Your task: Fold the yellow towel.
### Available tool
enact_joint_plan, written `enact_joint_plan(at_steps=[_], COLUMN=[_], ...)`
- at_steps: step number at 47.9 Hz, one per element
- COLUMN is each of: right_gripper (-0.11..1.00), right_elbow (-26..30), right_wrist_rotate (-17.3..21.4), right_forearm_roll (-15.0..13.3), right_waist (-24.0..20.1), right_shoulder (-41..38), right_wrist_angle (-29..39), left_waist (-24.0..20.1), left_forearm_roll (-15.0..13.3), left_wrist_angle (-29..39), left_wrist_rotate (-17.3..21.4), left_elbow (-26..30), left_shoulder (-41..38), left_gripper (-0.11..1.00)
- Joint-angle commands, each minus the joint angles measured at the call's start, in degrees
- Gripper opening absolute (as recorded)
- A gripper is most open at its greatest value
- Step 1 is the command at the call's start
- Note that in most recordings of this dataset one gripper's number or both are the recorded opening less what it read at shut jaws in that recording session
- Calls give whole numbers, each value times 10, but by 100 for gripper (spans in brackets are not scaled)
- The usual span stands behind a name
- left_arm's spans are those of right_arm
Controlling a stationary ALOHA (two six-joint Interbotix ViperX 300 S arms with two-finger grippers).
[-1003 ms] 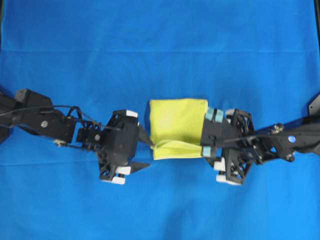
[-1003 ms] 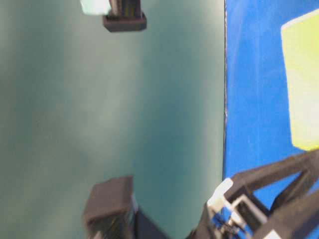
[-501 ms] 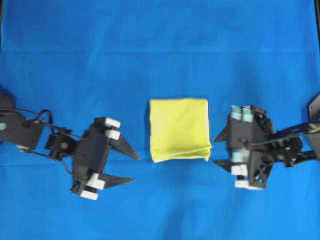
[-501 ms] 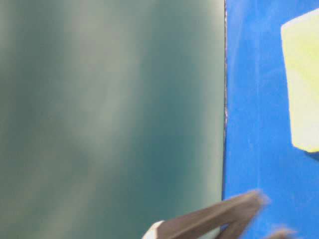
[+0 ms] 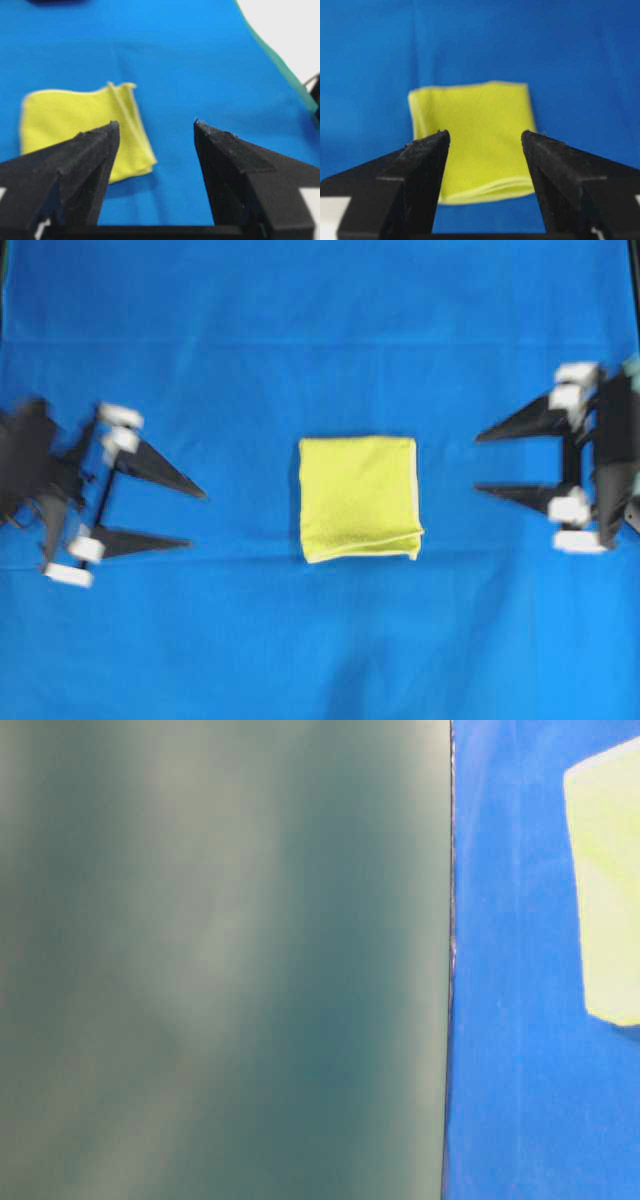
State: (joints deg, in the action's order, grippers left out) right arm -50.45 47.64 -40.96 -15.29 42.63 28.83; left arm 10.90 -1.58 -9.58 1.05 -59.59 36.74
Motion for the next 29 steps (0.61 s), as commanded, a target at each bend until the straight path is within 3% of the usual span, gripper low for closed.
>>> enact_joint_plan(at_steps=[1, 8, 20, 29], right_gripper=[62, 62, 62, 62], right_elbow=[-8, -47, -142, -205], right_wrist_rotate=[0, 1, 3, 33], right_forearm_roll=[-18, -29, -26, -26], right_waist=[3, 13, 70, 116], right_shoulder=[42, 116, 225, 257], right_wrist_angle=[0, 4, -7, -25], left_waist=[-11, -39, -103, -122], left_forearm_roll=[1, 1, 1, 0], left_wrist_angle=[2, 28, 49, 50], left_wrist_rotate=[4, 26, 29, 22], left_elbow=[-16, -61, -149, -198], left_shoulder=[53, 149, 280, 322], left_gripper=[59, 59, 59, 59])
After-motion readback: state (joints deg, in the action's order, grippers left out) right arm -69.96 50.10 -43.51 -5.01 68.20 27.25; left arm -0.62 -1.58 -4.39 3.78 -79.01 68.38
